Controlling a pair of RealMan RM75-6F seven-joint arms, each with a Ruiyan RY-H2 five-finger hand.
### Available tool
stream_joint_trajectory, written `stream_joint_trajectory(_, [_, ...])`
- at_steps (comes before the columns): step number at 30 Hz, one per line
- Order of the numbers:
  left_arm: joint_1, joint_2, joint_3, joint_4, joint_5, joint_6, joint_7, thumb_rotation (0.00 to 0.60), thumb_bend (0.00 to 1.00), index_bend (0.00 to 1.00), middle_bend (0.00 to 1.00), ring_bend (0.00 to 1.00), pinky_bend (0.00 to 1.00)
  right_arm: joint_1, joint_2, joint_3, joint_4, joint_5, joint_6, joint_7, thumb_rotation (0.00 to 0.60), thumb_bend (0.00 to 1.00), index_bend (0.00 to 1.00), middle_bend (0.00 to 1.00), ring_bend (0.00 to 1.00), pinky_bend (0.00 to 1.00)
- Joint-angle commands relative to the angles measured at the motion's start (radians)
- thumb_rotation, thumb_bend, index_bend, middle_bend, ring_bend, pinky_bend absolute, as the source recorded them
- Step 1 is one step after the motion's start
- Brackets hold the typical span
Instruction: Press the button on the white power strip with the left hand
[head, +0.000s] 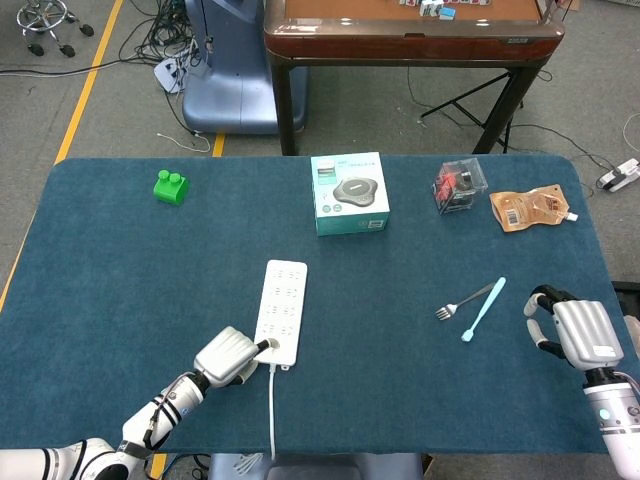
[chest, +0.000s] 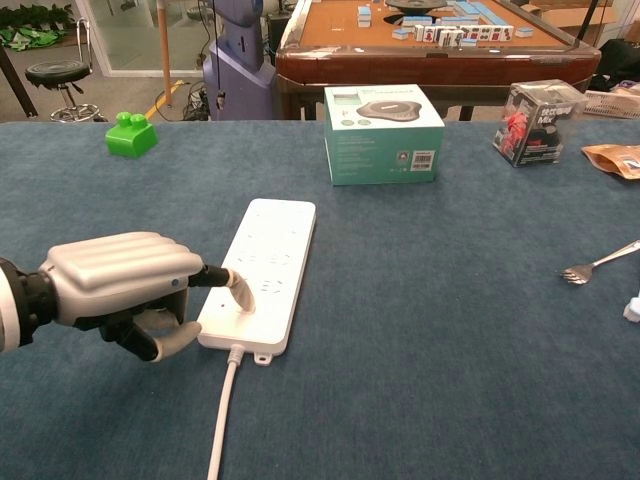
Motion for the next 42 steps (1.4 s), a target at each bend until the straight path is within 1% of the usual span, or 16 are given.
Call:
stream_joint_trajectory(1, [-0.003,-0.003,0.001,0.002,-0.004,0.001,0.013,0.6,0.58,0.33,1.0,1.0,1.0,0.0,0.0,-0.001,0.001,0.0,0.0,0.001,0.6,0.38,0.49,0.36,0.41,0.63])
stream_joint_trajectory(15, [-0.013,-0.002,0.003,-0.012,-0.048,-0.002,0.062,0.6,0.58,0.34,1.0,1.0,1.0,-0.001,-0.007,-0.005,0.012,-0.001,0.001,0.012,0.6,0.38,0.49,0.36,0.41,0.63])
stream_joint_trajectory(19, [-0.007,0.002,-0.001,-0.023,-0.037,0.018,0.044,0.6,0.58,0.33,1.0,1.0,1.0,-0.001,-0.008,-0.005,0.014,-0.002,0.002,0.016,0.6,0.38,0.49,0.36,0.41,0.63])
stream_joint_trajectory(25, [0.019,0.064,-0.02,-0.092,0.018,0.095,-0.016,0.6,0.58,0.31,1.0,1.0,1.0,-0.002,-0.007,-0.004,0.017,-0.002,0.005,0.02,0.6,0.38,0.49,0.36,0.42,0.63])
stream_joint_trajectory(28, [0.045,0.123,-0.024,-0.132,0.055,0.148,-0.066,0.6,0.57,0.28,0.99,0.99,1.0,-0.004,-0.005,-0.003,0.016,-0.005,0.012,0.024,0.6,0.38,0.49,0.36,0.41,0.63])
stream_joint_trajectory(31, [0.077,0.178,-0.025,-0.155,0.075,0.198,-0.118,0.6,0.57,0.26,0.95,0.94,1.0,-0.006,-0.003,-0.004,0.015,-0.009,0.016,0.029,0.6,0.38,0.49,0.36,0.41,0.63])
stream_joint_trajectory(34, [0.129,0.233,-0.021,-0.16,0.096,0.273,-0.187,0.6,0.57,0.28,0.89,0.86,1.0,-0.008,-0.002,-0.006,0.018,-0.013,0.02,0.041,0.6,0.37,0.49,0.36,0.41,0.63])
stream_joint_trajectory(37, [0.19,0.28,-0.017,-0.156,0.083,0.352,-0.212,0.6,0.57,0.3,0.77,0.75,0.99,-0.011,-0.002,-0.008,0.022,-0.02,0.026,0.053,0.6,0.36,0.49,0.36,0.42,0.63])
stream_joint_trajectory(38, [0.214,0.294,-0.017,-0.156,0.069,0.383,-0.21,0.6,0.57,0.31,0.71,0.69,0.97,-0.012,-0.002,-0.009,0.023,-0.022,0.028,0.057,0.6,0.36,0.49,0.36,0.41,0.63])
stream_joint_trajectory(39, [0.232,0.303,-0.018,-0.155,0.057,0.405,-0.207,0.6,0.57,0.31,0.68,0.66,0.94,-0.013,-0.002,-0.01,0.025,-0.024,0.03,0.059,0.6,0.36,0.49,0.36,0.41,0.63])
stream_joint_trajectory(42, [0.287,0.324,-0.026,-0.152,-0.001,0.473,-0.169,0.6,0.57,0.35,0.58,0.52,0.77,-0.015,-0.005,-0.011,0.028,-0.028,0.034,0.065,0.6,0.36,0.49,0.36,0.42,0.63])
